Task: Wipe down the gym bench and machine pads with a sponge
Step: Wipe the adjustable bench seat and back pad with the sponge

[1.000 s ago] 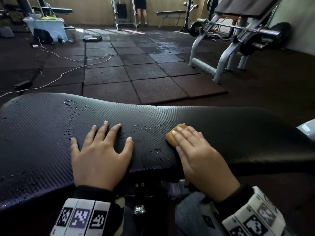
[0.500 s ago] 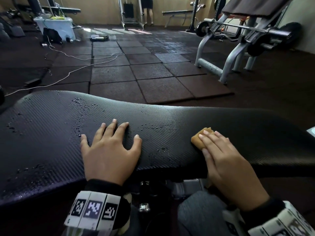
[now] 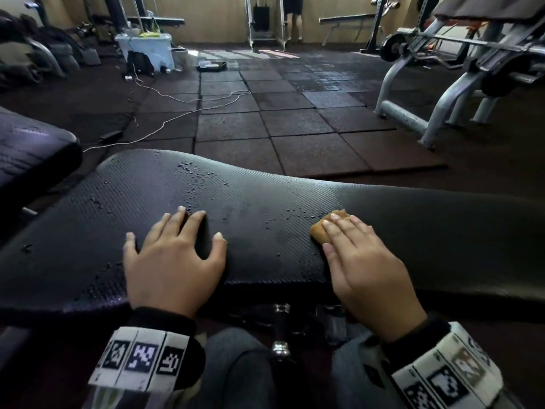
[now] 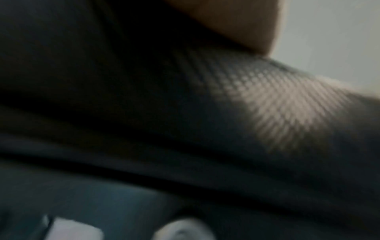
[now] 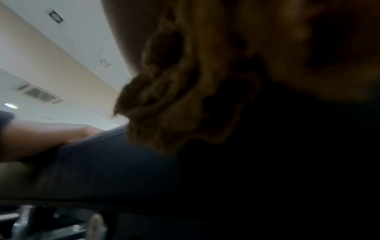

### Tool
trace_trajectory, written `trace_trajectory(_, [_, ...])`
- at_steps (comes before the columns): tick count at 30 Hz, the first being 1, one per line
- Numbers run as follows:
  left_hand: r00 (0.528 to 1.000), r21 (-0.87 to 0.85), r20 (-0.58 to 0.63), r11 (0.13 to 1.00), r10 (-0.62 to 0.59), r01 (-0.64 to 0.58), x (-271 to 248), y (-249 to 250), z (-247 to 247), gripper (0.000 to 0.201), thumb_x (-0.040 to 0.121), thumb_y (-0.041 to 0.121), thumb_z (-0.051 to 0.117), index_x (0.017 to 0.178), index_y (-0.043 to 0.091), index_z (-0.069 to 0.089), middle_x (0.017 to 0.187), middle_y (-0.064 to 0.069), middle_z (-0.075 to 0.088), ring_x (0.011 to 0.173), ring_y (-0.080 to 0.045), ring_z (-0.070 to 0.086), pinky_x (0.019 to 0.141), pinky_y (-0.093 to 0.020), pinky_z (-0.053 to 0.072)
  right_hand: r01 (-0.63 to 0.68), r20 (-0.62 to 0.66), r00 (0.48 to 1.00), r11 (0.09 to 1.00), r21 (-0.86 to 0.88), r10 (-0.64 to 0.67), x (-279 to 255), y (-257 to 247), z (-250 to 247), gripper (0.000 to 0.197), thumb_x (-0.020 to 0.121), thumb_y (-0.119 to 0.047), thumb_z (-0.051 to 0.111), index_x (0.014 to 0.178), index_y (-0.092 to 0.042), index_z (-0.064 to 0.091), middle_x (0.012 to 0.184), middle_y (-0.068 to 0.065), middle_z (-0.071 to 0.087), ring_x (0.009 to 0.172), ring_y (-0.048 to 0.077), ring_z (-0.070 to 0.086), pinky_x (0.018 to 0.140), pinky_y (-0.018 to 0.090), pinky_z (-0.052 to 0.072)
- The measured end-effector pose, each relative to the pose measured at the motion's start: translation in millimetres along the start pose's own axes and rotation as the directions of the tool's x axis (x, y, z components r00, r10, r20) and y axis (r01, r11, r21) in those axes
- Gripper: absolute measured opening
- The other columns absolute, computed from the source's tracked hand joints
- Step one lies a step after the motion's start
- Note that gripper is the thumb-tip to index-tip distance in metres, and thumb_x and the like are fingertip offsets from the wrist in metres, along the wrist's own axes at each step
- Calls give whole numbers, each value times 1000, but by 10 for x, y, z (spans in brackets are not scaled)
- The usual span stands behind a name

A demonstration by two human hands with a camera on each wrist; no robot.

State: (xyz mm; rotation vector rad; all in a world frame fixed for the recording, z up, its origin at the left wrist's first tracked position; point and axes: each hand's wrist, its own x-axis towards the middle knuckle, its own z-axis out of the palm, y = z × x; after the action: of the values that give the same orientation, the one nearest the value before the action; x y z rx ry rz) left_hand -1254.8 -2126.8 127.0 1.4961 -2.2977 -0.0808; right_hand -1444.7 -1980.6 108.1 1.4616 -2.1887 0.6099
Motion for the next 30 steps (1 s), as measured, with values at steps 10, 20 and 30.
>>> trace_trajectory(10, [998, -32, -53, 999, -20, 19, -12, -21, 33, 62, 79, 62, 31, 130, 38, 57, 144, 10, 49, 136, -13, 40, 114, -49, 19, 353, 16, 931, 911, 214, -365, -257, -457, -32, 37, 94, -19, 44, 128, -13, 57, 138, 1, 50, 133, 22, 40, 104, 40, 40])
trace_trajectory(20, [999, -39, -44, 999, -28, 27, -20, -4, 33, 62, 79, 62, 31, 131, 38, 56, 146, 11, 47, 138, -12, 38, 116, -49, 17, 80, 56, 995, 995, 57, -83, -194, 231, -247, 41, 89, -23, 40, 122, -11, 62, 129, 2, 58, 122, 22, 52, 103, 30, 36])
trace_trajectory(30, [998, -44, -53, 999, -25, 23, -26, -17, 37, 62, 79, 63, 31, 131, 38, 56, 146, 10, 47, 138, -12, 38, 116, -48, 17, 132, 100, 984, 982, 134, -146, 35, -594, 41, 42, 83, -19, 43, 120, -12, 63, 128, 3, 59, 122, 28, 53, 97, 45, 46])
